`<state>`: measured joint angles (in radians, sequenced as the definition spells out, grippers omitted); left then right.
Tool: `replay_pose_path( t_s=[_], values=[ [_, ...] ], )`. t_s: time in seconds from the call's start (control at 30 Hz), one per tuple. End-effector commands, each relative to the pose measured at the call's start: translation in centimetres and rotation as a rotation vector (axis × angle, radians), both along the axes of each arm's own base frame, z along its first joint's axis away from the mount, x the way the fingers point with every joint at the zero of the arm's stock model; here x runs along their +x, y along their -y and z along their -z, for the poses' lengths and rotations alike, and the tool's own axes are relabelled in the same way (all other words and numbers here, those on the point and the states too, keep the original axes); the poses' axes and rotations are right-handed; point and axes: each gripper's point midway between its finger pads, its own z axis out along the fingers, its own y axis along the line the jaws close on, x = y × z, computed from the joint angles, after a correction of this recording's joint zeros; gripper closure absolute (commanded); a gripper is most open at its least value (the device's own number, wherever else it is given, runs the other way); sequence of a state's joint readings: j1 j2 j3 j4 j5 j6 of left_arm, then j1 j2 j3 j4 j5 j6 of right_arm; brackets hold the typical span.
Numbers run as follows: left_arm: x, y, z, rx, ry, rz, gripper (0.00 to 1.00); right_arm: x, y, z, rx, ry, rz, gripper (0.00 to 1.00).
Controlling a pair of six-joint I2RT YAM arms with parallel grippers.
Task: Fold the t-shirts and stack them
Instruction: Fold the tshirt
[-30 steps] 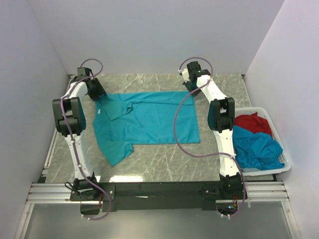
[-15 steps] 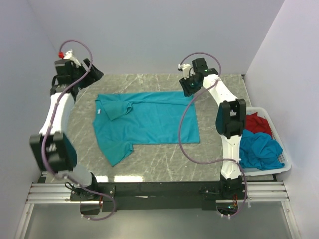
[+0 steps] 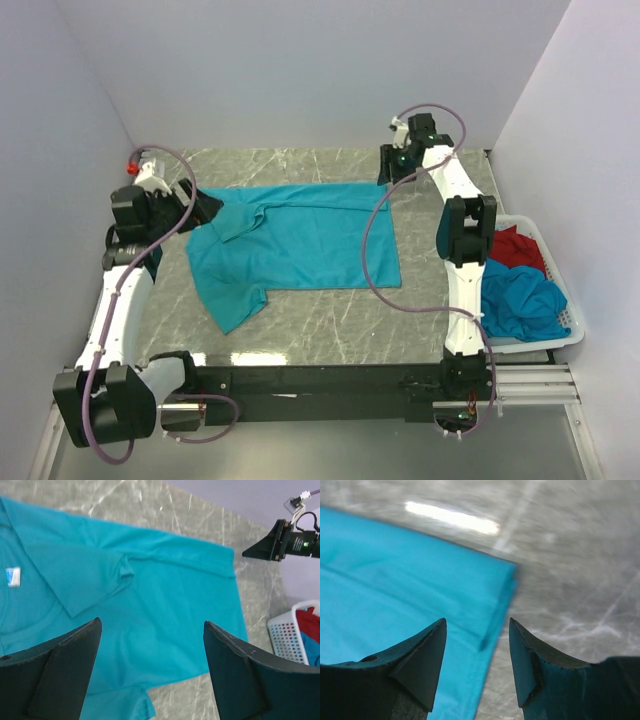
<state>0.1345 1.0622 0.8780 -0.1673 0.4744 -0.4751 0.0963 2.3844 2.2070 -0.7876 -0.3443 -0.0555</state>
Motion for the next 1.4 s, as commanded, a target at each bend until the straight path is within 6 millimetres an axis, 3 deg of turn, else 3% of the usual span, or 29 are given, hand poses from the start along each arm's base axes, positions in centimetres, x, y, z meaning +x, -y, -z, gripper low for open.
replay_pose_path(
  t_s=[0.0, 0.3, 0.47, 0.63, 1.0, 1.23, 1.37],
  values=[
    [-0.6, 0.4, -0.2, 0.034, 0.068, 0.028, 0.12, 1.2, 1.1, 0.0, 0.070, -0.024, 0.111, 0.40],
    [-0.9, 0.0, 4.4, 0.046, -0.021, 0.021, 0.14, 0.4, 0.9, 3.6, 0.127, -0.132, 0.126, 0.49],
    [-0.7, -0.3, 4.7, 0.059, -0.028, 0.007, 0.13, 0.2, -0.3, 4.2, 0.192, -0.168, 0.116, 0.57],
    [-0.6, -0.2, 5.0, 0.052, -0.039, 0.015, 0.14, 0.4, 0.0, 5.2, 0.180, -0.187, 0.134, 0.64],
    [-0.7, 0.0, 5.3, 0.047, -0.046, 0.025, 0.14, 3.0, 1.4, 3.4, 0.115, -0.083, 0.175, 0.98],
    [-0.6, 0.7, 5.1, 0.036, -0.034, 0.068, 0.13, 5.0, 2.2, 1.5, 0.083, 0.011, 0.212, 0.99],
    [-0.9, 2.1, 4.9, 0.004, -0.019, 0.156, 0.13, 6.7, 3.3, -0.2, 0.051, 0.092, 0.266, 0.96]
  ],
)
